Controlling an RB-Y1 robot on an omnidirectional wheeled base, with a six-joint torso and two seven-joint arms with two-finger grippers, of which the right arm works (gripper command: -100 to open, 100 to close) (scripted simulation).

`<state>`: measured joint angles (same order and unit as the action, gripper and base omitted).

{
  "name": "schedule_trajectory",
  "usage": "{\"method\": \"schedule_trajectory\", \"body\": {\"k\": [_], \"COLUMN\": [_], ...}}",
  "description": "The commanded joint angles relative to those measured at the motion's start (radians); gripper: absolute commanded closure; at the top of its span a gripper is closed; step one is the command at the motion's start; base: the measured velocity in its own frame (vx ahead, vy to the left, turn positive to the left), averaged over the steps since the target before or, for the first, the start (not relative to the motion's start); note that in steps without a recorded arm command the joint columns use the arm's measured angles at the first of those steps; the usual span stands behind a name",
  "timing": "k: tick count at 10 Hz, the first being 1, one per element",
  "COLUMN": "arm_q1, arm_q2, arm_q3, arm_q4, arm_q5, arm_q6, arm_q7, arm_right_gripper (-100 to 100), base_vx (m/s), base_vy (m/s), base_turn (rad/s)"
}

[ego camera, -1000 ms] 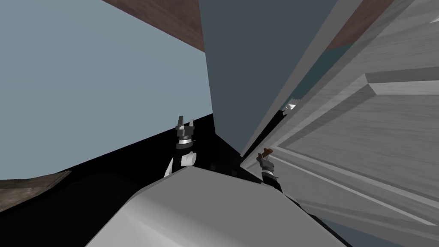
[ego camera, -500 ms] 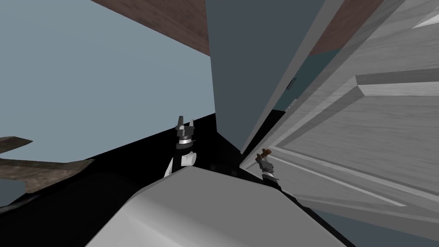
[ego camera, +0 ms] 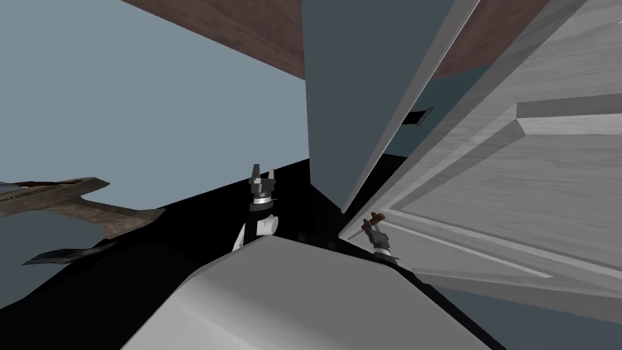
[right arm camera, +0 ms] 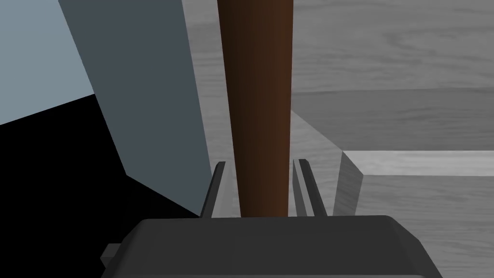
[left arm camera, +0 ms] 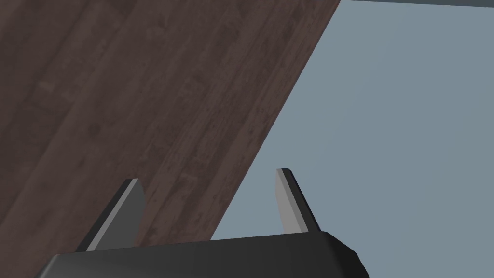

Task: Pull the door open

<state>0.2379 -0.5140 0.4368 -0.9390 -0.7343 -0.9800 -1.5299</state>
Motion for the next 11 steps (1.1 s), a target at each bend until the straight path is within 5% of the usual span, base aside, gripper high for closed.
{"method": "schedule_trajectory", "body": {"k": [1, 2, 9, 11], "arm_q1": [0.011, 0.01, 0.049, 0.052], "arm_q2": [-0.015, -0.011, -0.07, -0.074], "arm_q3": [0.019, 0.012, 0.088, 0.093], "arm_q4": [0.003, -0.003, 0.02, 0.02], "arm_q5": [0.011, 0.007, 0.043, 0.046], "arm_q6": [-0.017, -0.009, -0.103, -0.107], "arm_q7": [-0.023, -0.013, -0.09, -0.094], "arm_right_gripper": [100, 100, 100, 100], "base_vx": [-0.226, -0.1, -0.228, -0.133], "base_vy": [-0.024, -0.008, -0.044, -0.028], "base_turn": [0.087, 0.02, 0.139, 0.101]}}
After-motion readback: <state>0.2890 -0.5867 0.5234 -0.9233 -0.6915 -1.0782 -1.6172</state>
